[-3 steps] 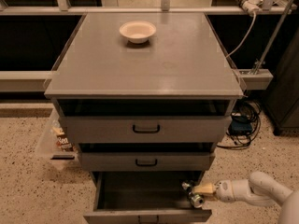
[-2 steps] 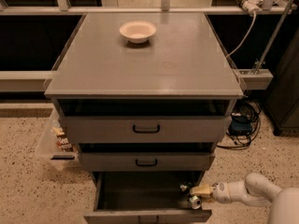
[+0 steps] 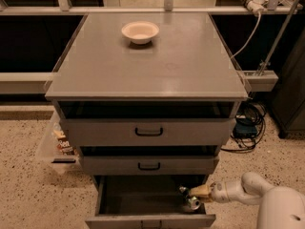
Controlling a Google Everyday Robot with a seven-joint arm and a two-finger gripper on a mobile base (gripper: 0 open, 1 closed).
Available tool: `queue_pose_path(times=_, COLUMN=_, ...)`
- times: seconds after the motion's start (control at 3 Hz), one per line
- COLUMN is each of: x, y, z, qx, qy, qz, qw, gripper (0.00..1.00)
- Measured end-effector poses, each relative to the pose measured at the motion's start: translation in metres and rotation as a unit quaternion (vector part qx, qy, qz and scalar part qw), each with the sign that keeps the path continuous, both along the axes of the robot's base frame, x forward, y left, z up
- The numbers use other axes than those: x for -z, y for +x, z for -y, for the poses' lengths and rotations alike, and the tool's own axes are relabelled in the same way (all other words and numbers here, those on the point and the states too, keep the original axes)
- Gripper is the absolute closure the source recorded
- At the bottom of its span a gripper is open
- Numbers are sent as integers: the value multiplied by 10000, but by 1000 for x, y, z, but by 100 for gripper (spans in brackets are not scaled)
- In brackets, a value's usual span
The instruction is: Place green can into bottom drawer
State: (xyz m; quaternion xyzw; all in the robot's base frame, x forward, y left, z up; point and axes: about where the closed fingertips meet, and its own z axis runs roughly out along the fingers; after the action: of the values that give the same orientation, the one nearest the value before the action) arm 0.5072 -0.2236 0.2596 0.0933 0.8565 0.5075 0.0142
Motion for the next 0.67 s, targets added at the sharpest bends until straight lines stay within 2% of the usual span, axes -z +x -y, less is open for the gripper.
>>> queue_pose_path(times=0.67, x=21, y=10, z=-10, qx=-27, qy=-31, qz=-23, qw=10000, gripper=100)
